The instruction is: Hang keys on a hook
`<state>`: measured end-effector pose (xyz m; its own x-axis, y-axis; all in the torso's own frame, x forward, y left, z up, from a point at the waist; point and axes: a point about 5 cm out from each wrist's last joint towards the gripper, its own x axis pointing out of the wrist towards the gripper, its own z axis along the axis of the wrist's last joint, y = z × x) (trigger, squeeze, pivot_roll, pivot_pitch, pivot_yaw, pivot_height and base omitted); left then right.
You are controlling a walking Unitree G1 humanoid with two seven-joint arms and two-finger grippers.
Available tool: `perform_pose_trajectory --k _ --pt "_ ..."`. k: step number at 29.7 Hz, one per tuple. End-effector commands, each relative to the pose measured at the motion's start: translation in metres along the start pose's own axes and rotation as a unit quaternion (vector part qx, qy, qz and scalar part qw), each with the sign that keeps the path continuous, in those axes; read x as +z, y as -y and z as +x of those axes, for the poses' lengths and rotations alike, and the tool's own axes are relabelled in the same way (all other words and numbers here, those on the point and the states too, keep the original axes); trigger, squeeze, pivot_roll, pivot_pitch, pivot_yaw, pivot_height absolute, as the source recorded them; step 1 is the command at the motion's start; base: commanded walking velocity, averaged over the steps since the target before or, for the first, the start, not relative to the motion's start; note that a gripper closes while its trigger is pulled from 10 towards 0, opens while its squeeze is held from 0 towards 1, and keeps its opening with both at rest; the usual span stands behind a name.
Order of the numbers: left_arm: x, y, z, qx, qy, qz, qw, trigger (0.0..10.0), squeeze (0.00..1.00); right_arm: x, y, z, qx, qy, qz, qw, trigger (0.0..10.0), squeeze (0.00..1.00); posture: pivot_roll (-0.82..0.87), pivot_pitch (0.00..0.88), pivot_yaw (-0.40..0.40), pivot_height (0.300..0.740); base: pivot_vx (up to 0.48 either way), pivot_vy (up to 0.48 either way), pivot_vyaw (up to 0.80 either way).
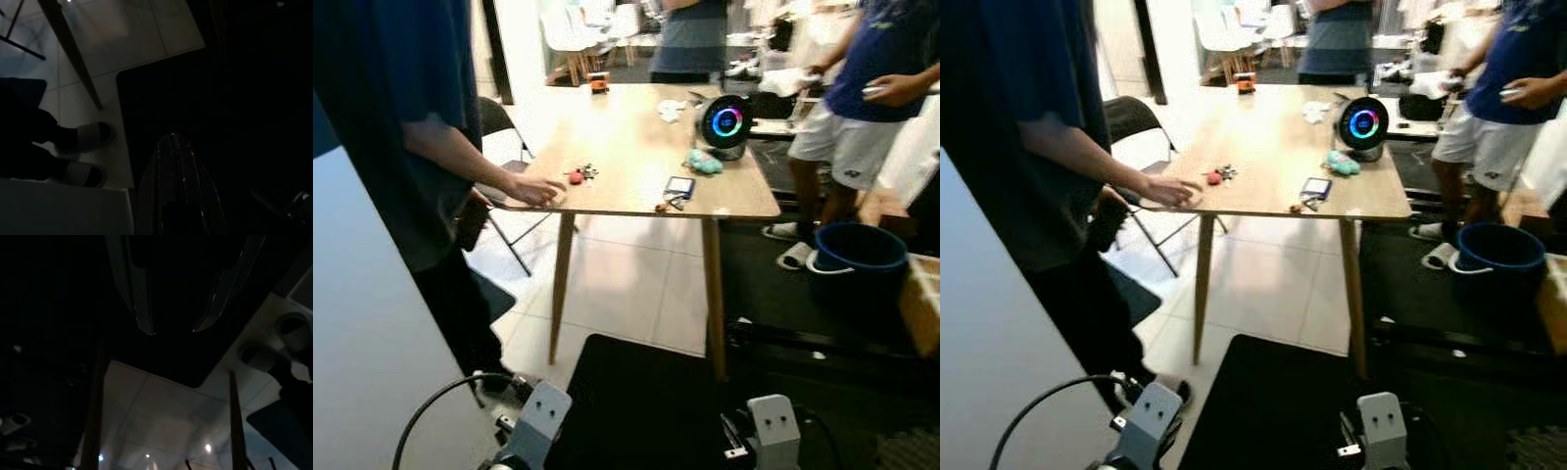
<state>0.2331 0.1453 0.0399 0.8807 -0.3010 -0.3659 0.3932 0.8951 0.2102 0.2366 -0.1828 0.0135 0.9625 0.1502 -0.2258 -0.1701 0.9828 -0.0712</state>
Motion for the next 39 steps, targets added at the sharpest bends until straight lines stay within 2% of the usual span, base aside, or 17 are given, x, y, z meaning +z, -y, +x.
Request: perform_pose_trajectory --k 1,25,29,39 --pt "-0.0056 0.0003 -0.0017 -0.001 -0.011 0.001 1.000 10.0 0.00 -0.0067 0.0001 -0.0034 -0.001 -0.013 0.002 1.000 10.0 0.00 0.05 0.123 0.069 0.740 0.000 0.000 -0.79" --pt "-0.0048 0.0003 0.0000 -0.001 -0.008 0.001 1.000 10.0 0.00 -0.0058 0.0015 -0.0014 0.000 -0.011 -0.001 1.000 10.0 0.00 0.05 0.114 0.068 0.740 0.000 0.000 -0.79" --pt "-0.0005 -0.0012 0.0003 0.003 0.005 -0.008 1.000 10.0 0.00 -0.0049 0.0000 0.0003 0.003 -0.008 -0.004 1.000 10.0 0.00 0.05 0.114 0.068 0.740 0.000 0.000 0.00" --pt "0.0026 -0.0014 0.0014 0.003 0.011 -0.001 1.000 10.0 0.00 -0.0038 -0.0034 0.0017 0.011 -0.005 -0.010 1.000 10.0 0.00 0.05 0.116 0.068 0.740 0.000 0.000 0.00"
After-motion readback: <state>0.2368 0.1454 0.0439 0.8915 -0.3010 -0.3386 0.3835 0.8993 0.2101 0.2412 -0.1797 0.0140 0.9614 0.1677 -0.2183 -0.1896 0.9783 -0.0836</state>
